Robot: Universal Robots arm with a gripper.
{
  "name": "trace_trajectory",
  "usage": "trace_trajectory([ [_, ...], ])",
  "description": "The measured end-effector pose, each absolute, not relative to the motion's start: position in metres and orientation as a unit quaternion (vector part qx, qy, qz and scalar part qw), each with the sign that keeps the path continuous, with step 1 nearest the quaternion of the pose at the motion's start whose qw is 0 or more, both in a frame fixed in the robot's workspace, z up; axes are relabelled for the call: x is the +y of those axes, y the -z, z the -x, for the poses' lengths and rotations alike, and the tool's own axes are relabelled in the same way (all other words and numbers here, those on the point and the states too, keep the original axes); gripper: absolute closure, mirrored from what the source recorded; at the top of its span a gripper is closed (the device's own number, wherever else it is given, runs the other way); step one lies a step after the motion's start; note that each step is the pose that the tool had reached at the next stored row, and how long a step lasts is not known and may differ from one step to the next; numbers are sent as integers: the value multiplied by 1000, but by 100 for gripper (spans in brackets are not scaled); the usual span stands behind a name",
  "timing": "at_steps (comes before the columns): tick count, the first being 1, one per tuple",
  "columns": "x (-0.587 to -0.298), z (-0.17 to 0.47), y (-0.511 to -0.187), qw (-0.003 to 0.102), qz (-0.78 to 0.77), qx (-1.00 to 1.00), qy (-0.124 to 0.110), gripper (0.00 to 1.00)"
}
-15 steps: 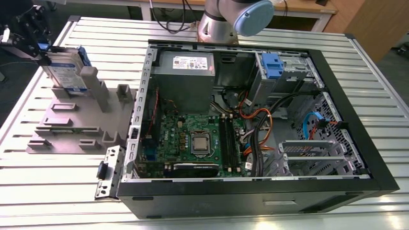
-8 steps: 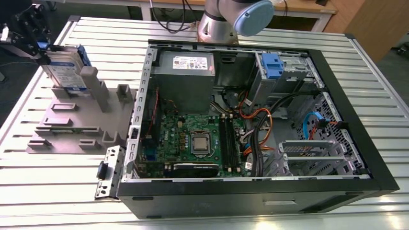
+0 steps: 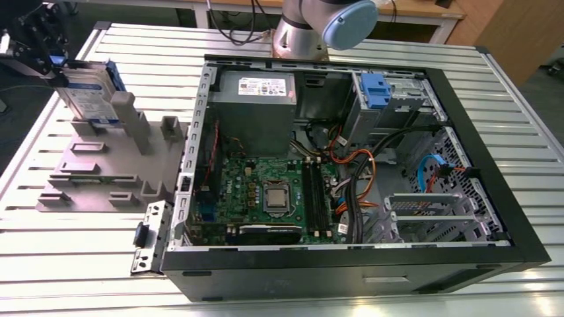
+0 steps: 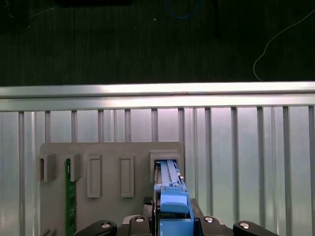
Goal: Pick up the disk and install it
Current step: 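Pick up the disk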
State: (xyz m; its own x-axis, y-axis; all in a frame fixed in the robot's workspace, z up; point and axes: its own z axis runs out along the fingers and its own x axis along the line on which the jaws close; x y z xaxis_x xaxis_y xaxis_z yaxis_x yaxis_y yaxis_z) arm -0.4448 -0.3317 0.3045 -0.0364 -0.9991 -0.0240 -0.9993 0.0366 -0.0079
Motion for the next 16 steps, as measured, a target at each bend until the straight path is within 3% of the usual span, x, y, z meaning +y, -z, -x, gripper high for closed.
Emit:
trace_trajectory([
  [16, -332, 445, -313, 11, 694, 720, -5, 64],
])
